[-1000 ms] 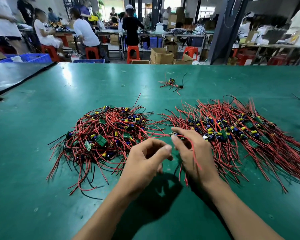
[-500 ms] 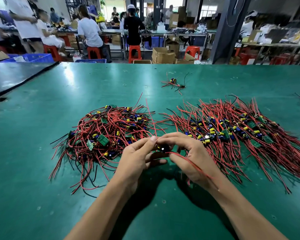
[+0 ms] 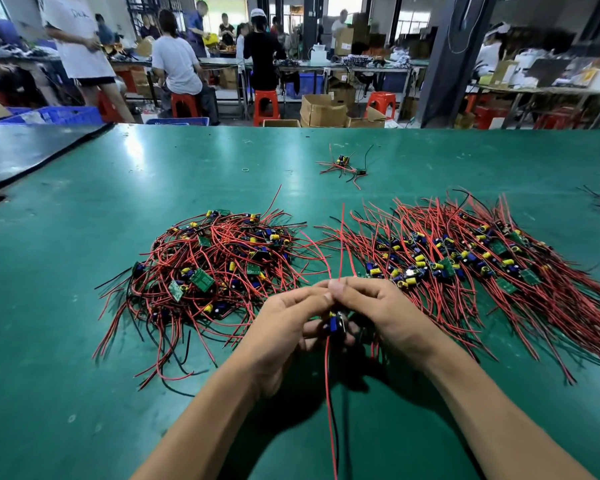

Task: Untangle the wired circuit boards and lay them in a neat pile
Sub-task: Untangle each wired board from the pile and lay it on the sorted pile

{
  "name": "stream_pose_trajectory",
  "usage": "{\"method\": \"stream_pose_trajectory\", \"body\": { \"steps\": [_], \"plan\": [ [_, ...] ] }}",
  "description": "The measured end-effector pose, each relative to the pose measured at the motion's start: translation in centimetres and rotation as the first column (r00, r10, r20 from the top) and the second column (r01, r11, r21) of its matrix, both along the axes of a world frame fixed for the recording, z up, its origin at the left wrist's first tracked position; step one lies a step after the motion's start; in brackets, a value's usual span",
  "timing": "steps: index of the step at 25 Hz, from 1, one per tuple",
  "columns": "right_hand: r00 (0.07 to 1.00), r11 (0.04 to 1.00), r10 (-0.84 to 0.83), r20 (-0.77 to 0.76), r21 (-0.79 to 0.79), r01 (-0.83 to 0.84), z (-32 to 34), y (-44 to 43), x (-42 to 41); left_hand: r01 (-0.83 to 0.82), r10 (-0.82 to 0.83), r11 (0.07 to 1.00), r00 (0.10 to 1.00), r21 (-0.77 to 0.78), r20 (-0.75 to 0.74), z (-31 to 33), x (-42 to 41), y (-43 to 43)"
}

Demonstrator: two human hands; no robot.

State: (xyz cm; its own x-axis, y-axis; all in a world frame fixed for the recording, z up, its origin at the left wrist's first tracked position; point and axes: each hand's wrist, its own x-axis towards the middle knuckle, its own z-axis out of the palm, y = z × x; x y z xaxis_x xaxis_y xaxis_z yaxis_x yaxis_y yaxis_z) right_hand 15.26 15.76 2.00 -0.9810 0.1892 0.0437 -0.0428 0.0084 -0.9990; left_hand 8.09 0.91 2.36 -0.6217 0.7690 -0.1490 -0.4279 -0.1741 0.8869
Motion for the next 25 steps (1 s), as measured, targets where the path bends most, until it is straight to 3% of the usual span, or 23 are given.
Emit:
{"method": "stream_pose_trajectory", "body": {
  "steps": [2, 4, 8, 12, 14, 18, 20, 25],
  "plan": [
    [0.999, 0.986, 0.052, 0.015, -0.161, -0.049, 0.0, -0.2, 0.0, 0.04, -0.04, 0.999, 0.999, -0.023, -0.013, -0.1, 0.2, -0.1],
    [1.0, 0.974, 0.001, 0.019, -0.228, 0.004, 0.1, -0.3, 0.0, 0.061, -0.061, 0.998, 0.998, -0.024, -0.031, -0.2, 0.2, -0.2],
    [0.992, 0.963, -0.123, 0.028, -0.239, 0.126, -0.2, 0.0, -0.3, 0.036, -0.046, 0.997, 0.987, -0.067, -0.153, -0.4, 0.1, -0.3],
    [0.981, 0.976, -0.193, -0.001, -0.106, 0.192, -0.9, 0.0, -0.5, -0.056, 0.027, 0.992, 0.968, -0.111, -0.248, -0.8, 0.1, -0.2],
    [0.99, 0.986, -0.143, 0.023, -0.083, 0.144, -1.1, 0.1, -0.5, -0.084, 0.038, 0.987, 0.951, -0.138, -0.306, -1.1, 0.0, -0.1],
    [0.989, 0.946, 0.128, 0.074, -0.307, -0.099, -0.6, 0.3, 0.2, 0.0, -0.046, 0.988, 0.953, -0.154, -0.298, -1.3, 0.1, -0.2],
    [0.995, 0.976, 0.081, 0.063, -0.209, -0.066, -0.6, 0.4, 0.1, -0.013, -0.024, 0.991, 0.963, -0.137, -0.268, -1.3, 0.1, -0.2],
    [0.971, 0.972, -0.236, 0.026, 0.012, 0.236, -1.4, 1.0, -0.5, -0.005, -0.05, 0.984, 0.949, -0.176, -0.31, -1.6, 0.0, 0.3]
  ]
}}
